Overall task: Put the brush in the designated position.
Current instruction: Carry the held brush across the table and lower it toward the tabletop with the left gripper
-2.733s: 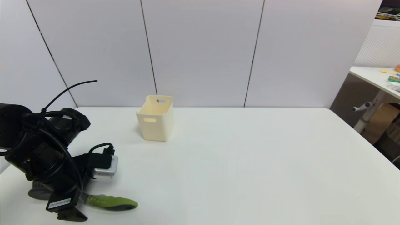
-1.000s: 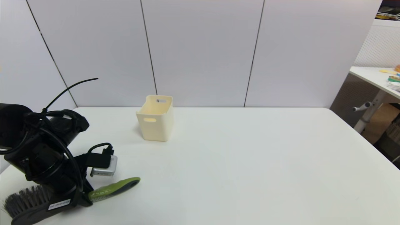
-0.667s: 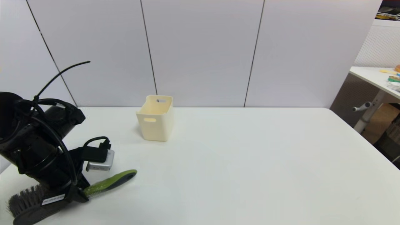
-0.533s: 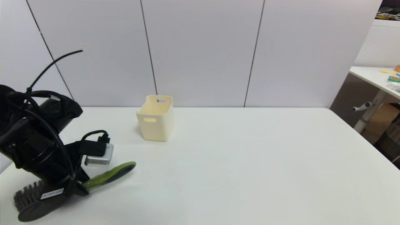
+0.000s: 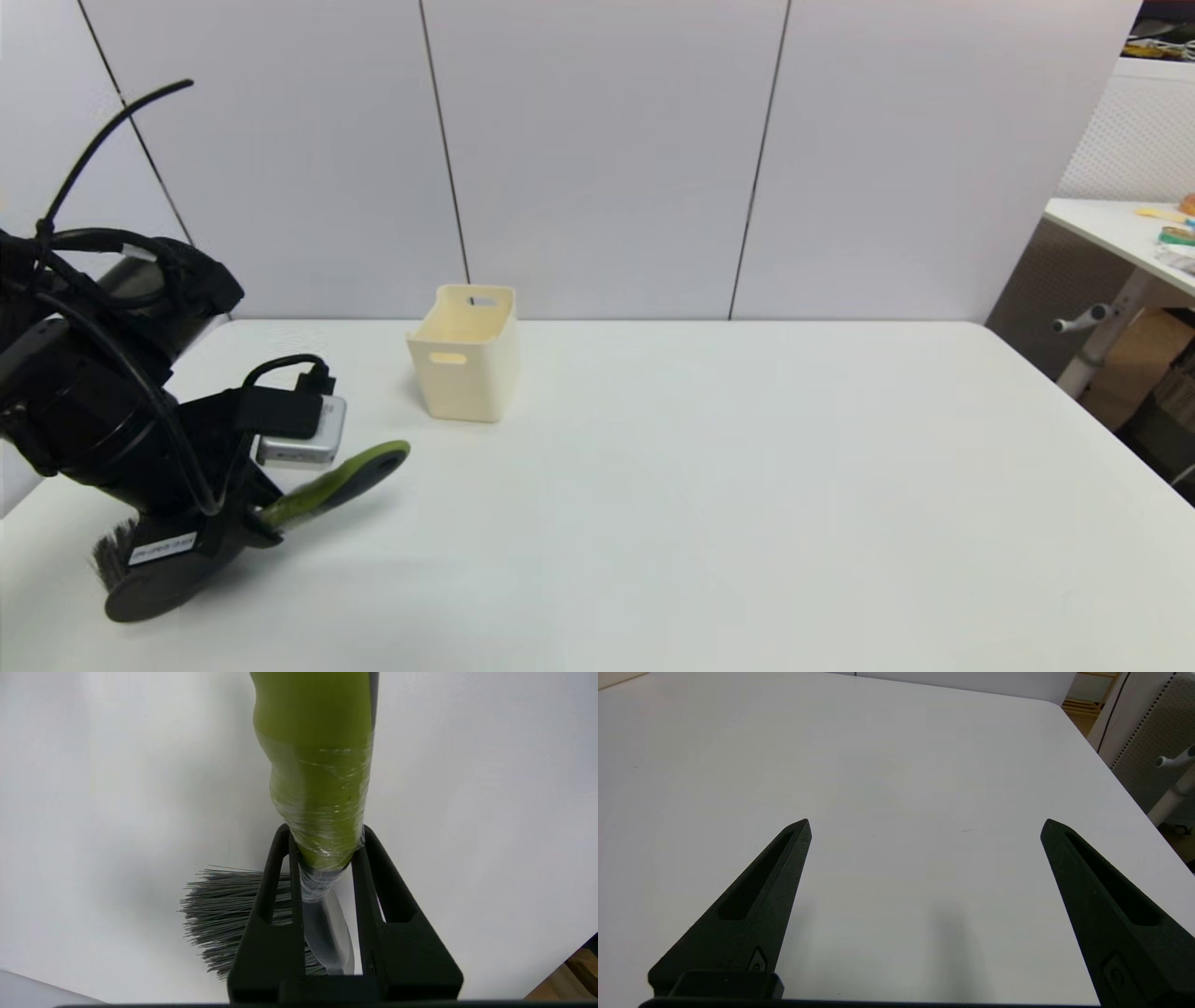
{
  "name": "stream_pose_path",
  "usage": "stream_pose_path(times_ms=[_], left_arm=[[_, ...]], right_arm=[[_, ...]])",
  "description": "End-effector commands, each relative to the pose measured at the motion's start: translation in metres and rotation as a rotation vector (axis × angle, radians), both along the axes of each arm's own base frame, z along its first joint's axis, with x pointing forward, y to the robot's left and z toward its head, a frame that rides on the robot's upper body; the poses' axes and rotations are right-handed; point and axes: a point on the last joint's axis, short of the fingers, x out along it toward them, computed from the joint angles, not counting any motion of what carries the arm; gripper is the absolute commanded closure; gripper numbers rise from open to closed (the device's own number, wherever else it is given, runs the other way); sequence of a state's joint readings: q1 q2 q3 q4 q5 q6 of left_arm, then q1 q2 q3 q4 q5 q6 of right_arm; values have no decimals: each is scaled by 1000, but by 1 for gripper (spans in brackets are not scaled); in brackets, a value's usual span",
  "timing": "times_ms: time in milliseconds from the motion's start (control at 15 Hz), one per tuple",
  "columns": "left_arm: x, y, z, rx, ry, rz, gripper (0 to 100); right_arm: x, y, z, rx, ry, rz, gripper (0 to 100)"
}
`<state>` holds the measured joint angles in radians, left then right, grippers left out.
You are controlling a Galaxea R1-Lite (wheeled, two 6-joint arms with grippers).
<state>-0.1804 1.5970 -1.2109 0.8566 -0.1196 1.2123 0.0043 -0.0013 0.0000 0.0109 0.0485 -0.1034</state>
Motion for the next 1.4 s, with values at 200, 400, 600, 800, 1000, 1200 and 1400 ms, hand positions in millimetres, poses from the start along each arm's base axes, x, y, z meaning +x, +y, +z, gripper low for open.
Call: stream_pose_path(times_ms=[200, 400, 600, 800, 1000, 1200, 1400], left_arm=[[-3, -12, 22, -2, -20, -51, 100], [-5, -15, 29, -3, -24, -67, 100], [-4, -22, 37, -11, -60, -94, 100], [-3, -36, 47, -22, -104, -150, 100], [-3, -53, 60, -36, -156, -210, 100], [-8, -71, 70, -60, -196, -277, 100], [-24, -85, 75, -98, -197, -300, 100]], right_arm=[[0, 0, 0, -1, 3, 1, 0], [0, 0, 0, -1, 3, 1, 0], [0, 0, 0, -1, 0, 1, 0], [0, 0, 0, -1, 0, 1, 0], [0, 0, 0, -1, 3, 1, 0], [0, 0, 0, -1, 3, 1, 0], [0, 0, 0, -1, 0, 1, 0]])
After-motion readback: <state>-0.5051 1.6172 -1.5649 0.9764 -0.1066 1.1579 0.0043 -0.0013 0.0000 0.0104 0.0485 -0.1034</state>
